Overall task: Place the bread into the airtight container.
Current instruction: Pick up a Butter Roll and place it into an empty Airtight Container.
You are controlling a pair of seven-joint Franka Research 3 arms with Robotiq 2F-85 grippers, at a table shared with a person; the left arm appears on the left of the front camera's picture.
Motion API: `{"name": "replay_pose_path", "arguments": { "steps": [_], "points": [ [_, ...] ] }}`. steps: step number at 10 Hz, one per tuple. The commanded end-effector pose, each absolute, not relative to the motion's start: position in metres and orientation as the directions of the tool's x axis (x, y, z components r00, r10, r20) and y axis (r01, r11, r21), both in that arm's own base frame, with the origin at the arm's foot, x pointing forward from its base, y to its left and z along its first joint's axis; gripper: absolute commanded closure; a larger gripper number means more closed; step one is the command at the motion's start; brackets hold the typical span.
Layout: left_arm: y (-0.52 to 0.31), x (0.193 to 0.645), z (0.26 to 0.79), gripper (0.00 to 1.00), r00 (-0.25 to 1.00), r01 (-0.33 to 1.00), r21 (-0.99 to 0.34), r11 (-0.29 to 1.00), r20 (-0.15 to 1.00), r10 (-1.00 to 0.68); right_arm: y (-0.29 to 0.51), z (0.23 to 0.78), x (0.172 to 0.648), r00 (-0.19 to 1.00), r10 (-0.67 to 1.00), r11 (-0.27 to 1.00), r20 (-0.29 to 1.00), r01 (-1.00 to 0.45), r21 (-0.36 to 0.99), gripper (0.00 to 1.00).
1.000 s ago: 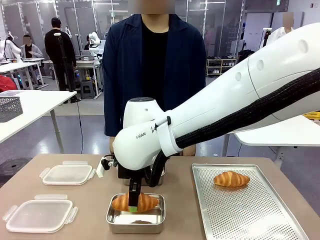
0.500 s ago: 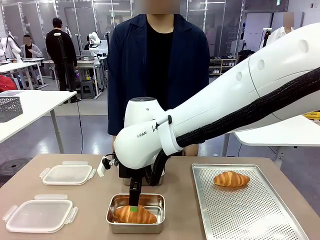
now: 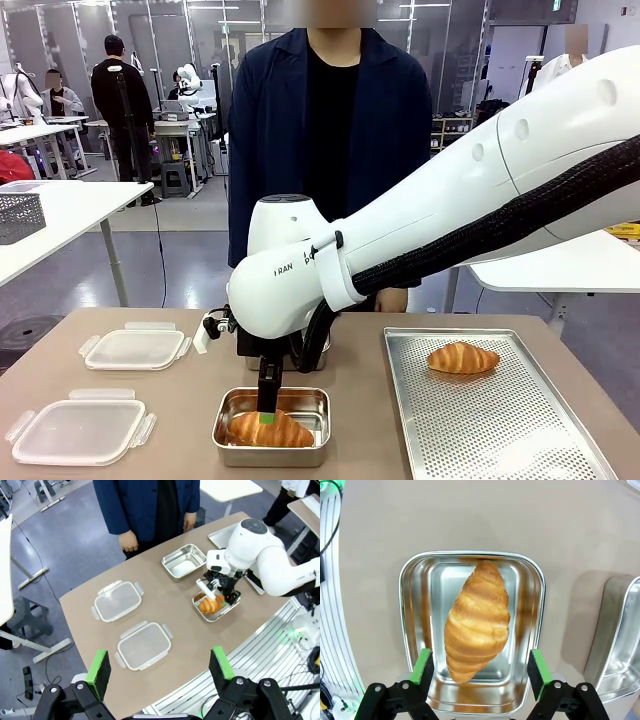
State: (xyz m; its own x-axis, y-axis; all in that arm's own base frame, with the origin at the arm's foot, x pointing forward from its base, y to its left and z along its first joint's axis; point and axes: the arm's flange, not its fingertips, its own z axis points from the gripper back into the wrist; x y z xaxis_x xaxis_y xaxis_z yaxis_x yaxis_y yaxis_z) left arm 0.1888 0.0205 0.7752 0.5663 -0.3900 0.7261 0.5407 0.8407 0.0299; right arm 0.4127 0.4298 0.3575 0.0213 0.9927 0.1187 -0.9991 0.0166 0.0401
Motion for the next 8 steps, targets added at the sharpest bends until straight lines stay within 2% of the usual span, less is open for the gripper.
{"name": "replay_pose_path", "arguments": {
  "steps": [1,7,8],
  "points": [
    [0.020,0.190,0.776,0.00,0.563,0.542,0.031,0.840,0.729,-0.390,0.430,0.358,0.412,0.020,0.993,0.016,0.115,-0.999,0.036,0.06],
    [0.020,0.190,0.776,0.00,0.563,0.542,0.031,0.840,0.729,-0.390,0.429,0.358,0.413,0.022,0.993,0.017,0.119,-0.999,0.040,0.06],
    [0.020,0.190,0.776,0.00,0.563,0.542,0.031,0.840,0.729,-0.390,0.405,0.391,0.409,0.037,0.988,0.034,0.150,-0.999,0.025,0.06]
  ]
}}
